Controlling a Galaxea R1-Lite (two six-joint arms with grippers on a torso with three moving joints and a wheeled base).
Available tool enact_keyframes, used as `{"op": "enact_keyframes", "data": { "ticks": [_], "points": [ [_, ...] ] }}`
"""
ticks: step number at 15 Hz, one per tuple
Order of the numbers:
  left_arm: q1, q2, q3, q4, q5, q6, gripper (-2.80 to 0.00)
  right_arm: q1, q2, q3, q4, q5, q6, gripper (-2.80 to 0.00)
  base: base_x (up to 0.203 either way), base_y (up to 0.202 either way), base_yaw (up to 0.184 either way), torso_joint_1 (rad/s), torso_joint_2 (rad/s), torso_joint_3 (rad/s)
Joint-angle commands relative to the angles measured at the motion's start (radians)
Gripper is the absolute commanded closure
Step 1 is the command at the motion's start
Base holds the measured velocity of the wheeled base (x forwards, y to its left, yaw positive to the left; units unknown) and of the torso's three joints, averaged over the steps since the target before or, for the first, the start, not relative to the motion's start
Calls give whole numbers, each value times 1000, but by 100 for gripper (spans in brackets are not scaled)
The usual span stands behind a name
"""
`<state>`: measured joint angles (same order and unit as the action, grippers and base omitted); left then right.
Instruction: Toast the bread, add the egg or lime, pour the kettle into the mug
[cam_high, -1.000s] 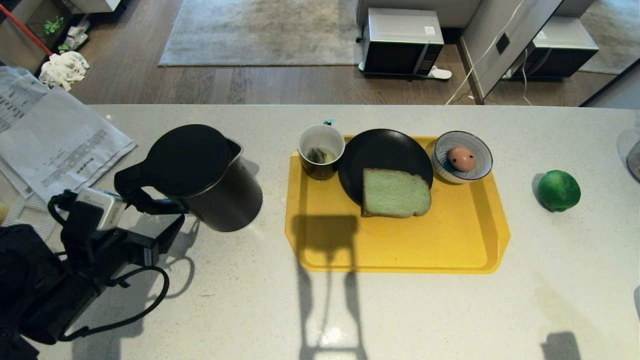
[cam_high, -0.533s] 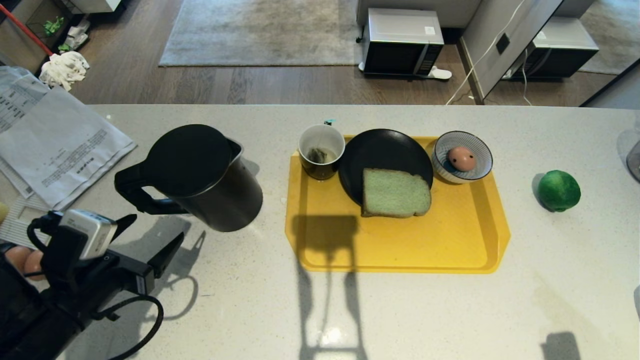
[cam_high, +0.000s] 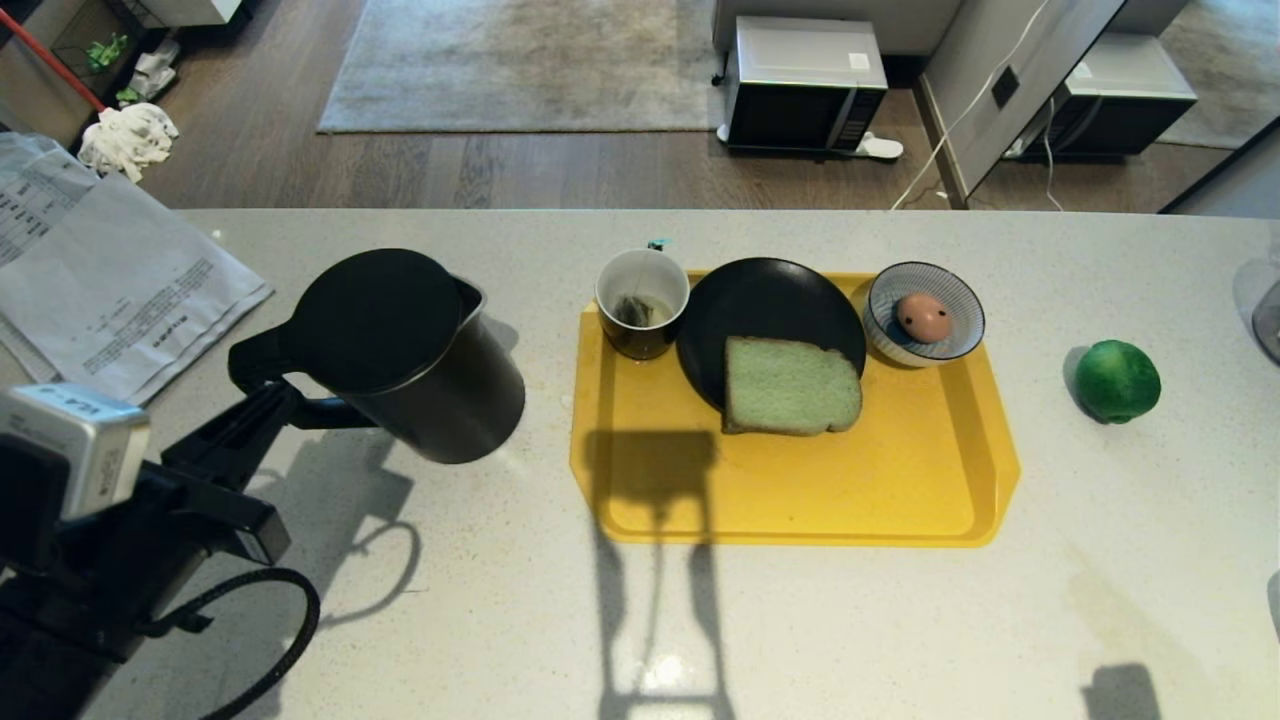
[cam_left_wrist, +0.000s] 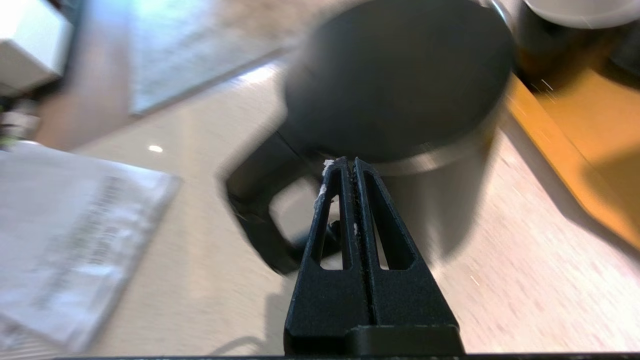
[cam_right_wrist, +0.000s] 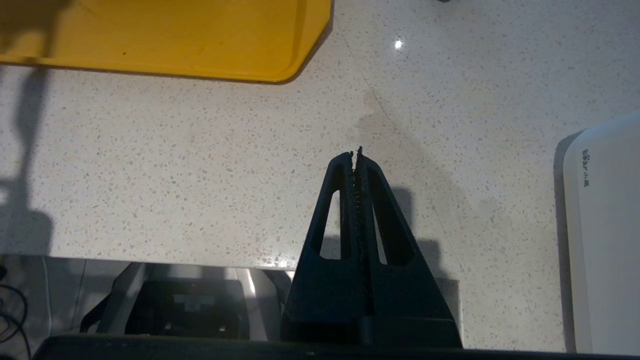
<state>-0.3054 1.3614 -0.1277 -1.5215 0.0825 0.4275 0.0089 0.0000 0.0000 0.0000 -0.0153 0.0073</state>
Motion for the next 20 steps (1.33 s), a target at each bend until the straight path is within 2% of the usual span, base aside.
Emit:
{"op": "enact_keyframes", "data": {
  "ticks": [1, 4, 6, 8, 10, 12, 13, 14, 16, 18, 20],
  "points": [
    [-29, -97, -30, -9, 66, 21, 0, 0, 0, 2, 0, 0, 0, 0, 0, 0, 0, 0, 0, 0],
    [-31, -241, -51, -9, 96, 34, 0, 0, 0, 0, 0, 0, 0, 0, 0, 0, 0, 0, 0, 0],
    [-26, -360, -79, 18, 141, 60, 0, 0, 0, 2, 0, 0, 0, 0, 0, 0, 0, 0, 0, 0],
    [7, -502, -101, 171, 167, 71, 0, 0, 0, 1, 0, 0, 0, 0, 0, 0, 0, 0, 0, 0],
    [67, -646, -148, 455, 155, 74, 0, 0, 0, 2, 0, 0, 0, 0, 0, 0, 0, 0, 0, 0],
    [150, -792, -206, 748, 96, 63, 0, 0, 0, 1, 0, 0, 0, 0, 0, 0, 0, 0, 0, 0],
    [228, -858, -232, 868, 55, 43, 0, 0, 0, 2, 0, 0, 0, 0, 0, 0, 0, 0, 0, 0],
    [298, -921, -251, 968, 0, 18, 0, 0, 1, 1, 0, 0, 0, 0, 0, 0, 0, 0, 0, 0],
    [384, -1016, -268, 1136, -116, -23, 0, 0, 0, 2, 0, 0, 0, 0, 0, 0, 0, 0, 0, 0],
    [437, -1066, -276, 1198, -167, -36, 0, 0, 0, 0, 0, 0, 0, 0, 0, 0, 0, 0, 0, 0],
    [439, -1078, -317, 1197, -200, -21, 0, 0, 0, 2, 0, 0, 0, 0, 0, 0, 0, 0, 0, 0]
  ]
}}
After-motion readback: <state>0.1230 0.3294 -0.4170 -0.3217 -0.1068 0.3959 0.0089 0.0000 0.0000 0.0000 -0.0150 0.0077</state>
